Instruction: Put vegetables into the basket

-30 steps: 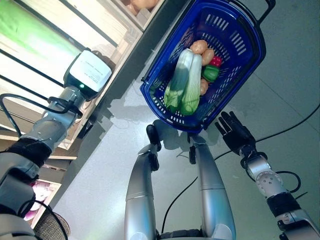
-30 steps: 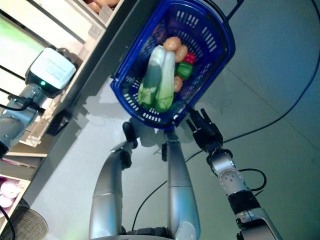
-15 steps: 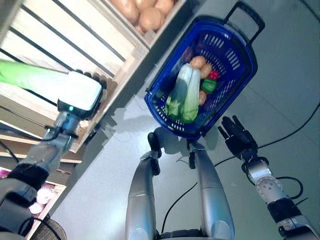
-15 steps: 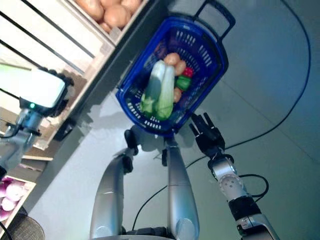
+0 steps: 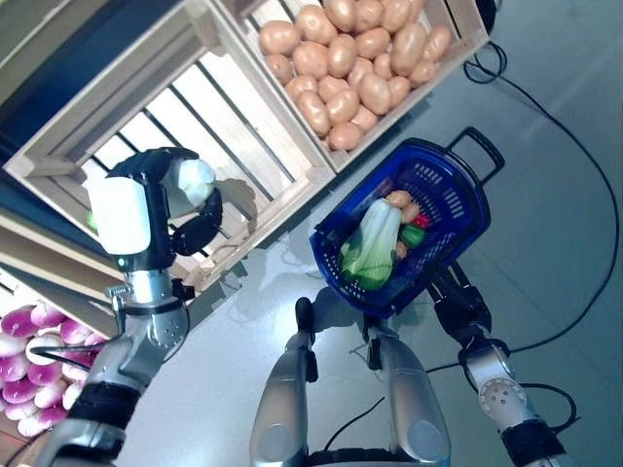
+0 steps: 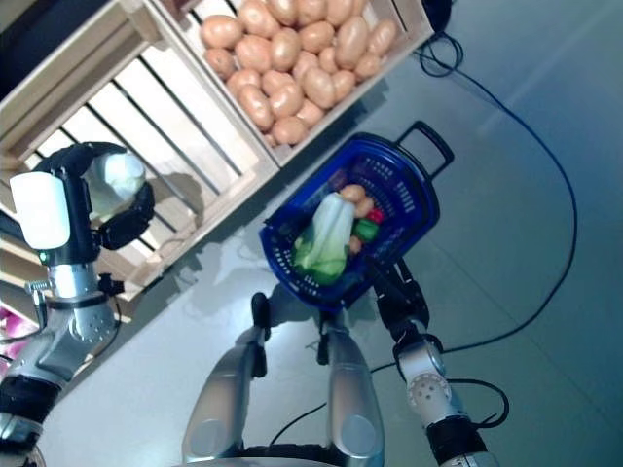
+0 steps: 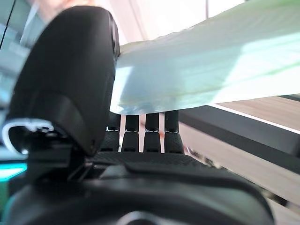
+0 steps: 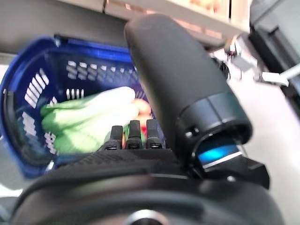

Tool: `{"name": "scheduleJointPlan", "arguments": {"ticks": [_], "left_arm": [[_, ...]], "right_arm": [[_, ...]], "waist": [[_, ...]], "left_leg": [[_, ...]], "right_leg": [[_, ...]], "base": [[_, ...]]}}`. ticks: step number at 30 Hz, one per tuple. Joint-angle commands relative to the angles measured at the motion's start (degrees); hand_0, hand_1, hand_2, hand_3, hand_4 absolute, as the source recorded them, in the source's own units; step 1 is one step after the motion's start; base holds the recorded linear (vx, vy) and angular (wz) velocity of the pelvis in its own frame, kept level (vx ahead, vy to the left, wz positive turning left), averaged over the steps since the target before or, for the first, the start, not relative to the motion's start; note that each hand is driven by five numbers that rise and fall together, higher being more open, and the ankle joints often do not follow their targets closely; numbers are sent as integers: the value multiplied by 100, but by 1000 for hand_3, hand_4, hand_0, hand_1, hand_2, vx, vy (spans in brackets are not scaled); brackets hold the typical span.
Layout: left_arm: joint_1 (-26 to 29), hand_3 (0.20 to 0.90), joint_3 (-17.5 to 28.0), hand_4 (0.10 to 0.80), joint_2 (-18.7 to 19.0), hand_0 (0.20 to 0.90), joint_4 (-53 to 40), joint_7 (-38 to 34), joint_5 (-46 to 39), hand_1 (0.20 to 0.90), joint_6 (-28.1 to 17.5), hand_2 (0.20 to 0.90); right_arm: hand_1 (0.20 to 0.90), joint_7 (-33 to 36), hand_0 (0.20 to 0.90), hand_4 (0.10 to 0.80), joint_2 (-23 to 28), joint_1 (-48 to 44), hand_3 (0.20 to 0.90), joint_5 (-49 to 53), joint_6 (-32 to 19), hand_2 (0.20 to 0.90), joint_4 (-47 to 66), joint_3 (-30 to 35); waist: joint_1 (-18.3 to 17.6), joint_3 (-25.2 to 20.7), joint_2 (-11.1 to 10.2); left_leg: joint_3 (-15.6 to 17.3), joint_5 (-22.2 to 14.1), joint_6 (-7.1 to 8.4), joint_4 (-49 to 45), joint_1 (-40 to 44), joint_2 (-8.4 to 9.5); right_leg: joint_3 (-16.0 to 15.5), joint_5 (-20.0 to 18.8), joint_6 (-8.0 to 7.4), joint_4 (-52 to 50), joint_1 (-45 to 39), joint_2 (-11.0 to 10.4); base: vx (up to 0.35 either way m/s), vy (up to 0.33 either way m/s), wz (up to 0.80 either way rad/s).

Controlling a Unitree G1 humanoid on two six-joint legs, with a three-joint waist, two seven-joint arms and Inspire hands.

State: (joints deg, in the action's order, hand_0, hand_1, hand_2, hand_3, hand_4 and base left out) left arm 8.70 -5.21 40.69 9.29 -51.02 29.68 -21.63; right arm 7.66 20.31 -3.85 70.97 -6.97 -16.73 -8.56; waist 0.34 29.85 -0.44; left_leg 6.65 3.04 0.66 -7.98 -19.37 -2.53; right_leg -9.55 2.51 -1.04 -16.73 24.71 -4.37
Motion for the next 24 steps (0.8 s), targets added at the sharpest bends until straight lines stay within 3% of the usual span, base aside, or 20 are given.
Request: {"name": "scheduleJointPlan", "arguments": {"ticks": [1,3,5,6,7,12,14,19,24], "left_arm": [[83,300,630,400,-219,300,-928,820,-1515,300,-1221,300],[-195,300,699,400,-605,300,-1281,1693,-2459,300,-1559,300],[-370,300,735,400,-818,300,-1492,2297,-3149,300,-1614,300],[-546,300,765,400,-1110,300,-1705,3063,-3940,300,-1660,300],[-564,300,773,400,-1141,300,-1733,3158,-4102,300,-1684,300],[-731,300,635,400,-1667,300,-2213,4789,-6441,300,-1347,300],[-765,300,597,400,-1737,300,-2239,4697,-6531,300,-1261,300],[-720,300,480,400,-1901,300,-2259,4953,-7223,300,-527,300],[-693,300,241,400,-1882,300,-2125,5060,-7069,300,57,300]], "right_arm": [[900,68,900,800,-148,253,900,-1038,-702,900,687,278],[900,10,900,800,-291,431,900,-1390,-902,900,779,313],[900,22,900,800,-326,535,900,-1594,-922,900,860,361],[900,-19,900,800,-357,637,900,-1801,-937,900,919,442],[900,-40,900,800,-355,648,900,-1835,-948,900,929,451],[900,-223,900,800,-351,787,900,-2615,-996,900,1183,554],[900,-339,900,800,-311,811,900,-2900,-994,900,1241,546],[900,-872,900,800,26,755,900,-3354,-738,900,1573,524],[900,-1624,900,800,479,684,900,-3789,-521,900,1792,489]], "waist": [[35,-610,-58],[87,-818,-78],[105,-960,-77],[137,-1122,-80],[133,-1145,-76],[161,-1602,-85],[164,-1685,-90],[167,-2034,-173],[163,-2244,-238]], "left_leg": [[-97,30,255,-1,-87,207],[-198,88,253,306,278,199],[-244,138,252,506,487,196],[-295,168,251,711,710,202],[-305,191,246,736,714,203],[-386,194,203,1044,1163,177],[-392,177,189,1065,1259,167],[-426,140,176,1295,1651,140],[-350,29,157,1298,1862,116]], "right_leg": [[-360,-136,-174,614,-773,-185],[-465,-183,-194,892,-1175,-179],[-511,-242,-212,1095,-1404,-177],[-575,-300,-233,1331,-1663,-177],[-584,-331,-234,1370,-1676,-174],[-641,-428,-281,1666,-2115,-144],[-655,-441,-289,1694,-2201,-145],[-655,-611,-355,2061,-2563,-124],[-684,-673,-417,2166,-2726,-158]], "base": [[65,-84,20],[116,-93,19],[138,-47,14],[128,-36,11],[138,-35,8],[98,-21,12],[96,-16,1],[96,-15,4],[51,-4,2]]}}
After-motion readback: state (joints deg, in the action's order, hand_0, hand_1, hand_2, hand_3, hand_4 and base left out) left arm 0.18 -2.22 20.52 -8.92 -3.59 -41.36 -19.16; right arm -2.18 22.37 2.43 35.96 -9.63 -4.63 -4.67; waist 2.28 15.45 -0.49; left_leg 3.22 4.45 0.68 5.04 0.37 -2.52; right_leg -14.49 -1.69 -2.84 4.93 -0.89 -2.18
